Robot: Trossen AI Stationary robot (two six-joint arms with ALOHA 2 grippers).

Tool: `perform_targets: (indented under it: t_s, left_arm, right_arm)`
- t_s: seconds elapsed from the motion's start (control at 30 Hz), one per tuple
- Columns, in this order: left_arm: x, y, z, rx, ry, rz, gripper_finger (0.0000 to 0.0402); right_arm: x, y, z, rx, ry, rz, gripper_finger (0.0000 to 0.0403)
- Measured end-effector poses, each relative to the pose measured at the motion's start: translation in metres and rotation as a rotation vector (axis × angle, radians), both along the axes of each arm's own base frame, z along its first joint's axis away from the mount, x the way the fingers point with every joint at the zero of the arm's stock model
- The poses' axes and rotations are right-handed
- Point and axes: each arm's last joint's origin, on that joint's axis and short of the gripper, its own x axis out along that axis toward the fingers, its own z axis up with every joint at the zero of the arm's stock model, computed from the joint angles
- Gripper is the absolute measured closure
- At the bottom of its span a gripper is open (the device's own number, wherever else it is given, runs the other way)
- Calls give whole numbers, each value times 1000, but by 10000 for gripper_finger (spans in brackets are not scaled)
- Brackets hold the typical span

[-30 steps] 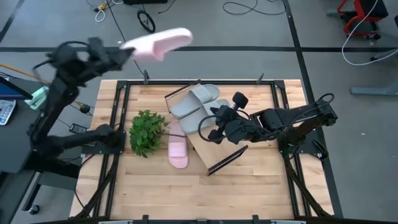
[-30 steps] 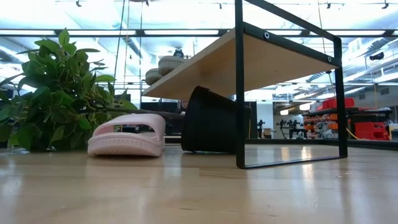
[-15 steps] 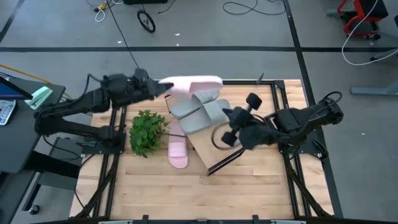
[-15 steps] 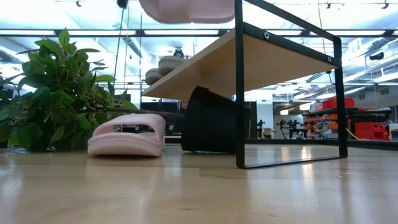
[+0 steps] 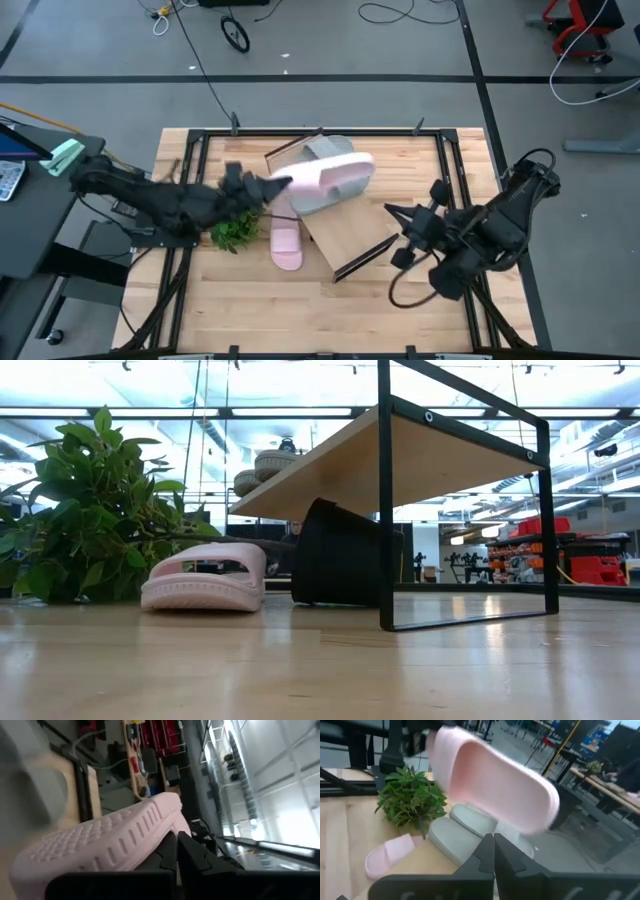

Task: Pick and place slides into the shelf
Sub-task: Put the top pink slide on the shelf

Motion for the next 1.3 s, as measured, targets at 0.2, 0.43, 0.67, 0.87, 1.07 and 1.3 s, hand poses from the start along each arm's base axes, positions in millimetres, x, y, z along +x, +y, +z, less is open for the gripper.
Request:
perform_targets:
  t_s: [0.2, 0.43, 0.67, 0.87, 1.07, 1.3]
  left_arm:
    - [36, -43, -24, -182, -171, 7, 398]
    - [52, -73, -49, -346, -271, 30, 398]
    - [48, -83, -53, -390, -276, 35, 398]
    - [44, -92, -65, -458, -228, 19, 398]
    - [40, -99, -75, -518, -188, -2, 398]
    - [43, -93, -77, -506, -180, 24, 398]
  right_arm:
    - [-9, 9, 0, -84, 33, 53, 403]
    - [-20, 8, -4, -183, 97, 60, 403]
    - [-25, 0, -7, -224, 149, 37, 403]
    - [-24, -6, -5, -289, 201, 40, 403]
    - [-25, -14, -1, -339, 237, 38, 403]
    - [-31, -6, -1, -455, 331, 129, 403]
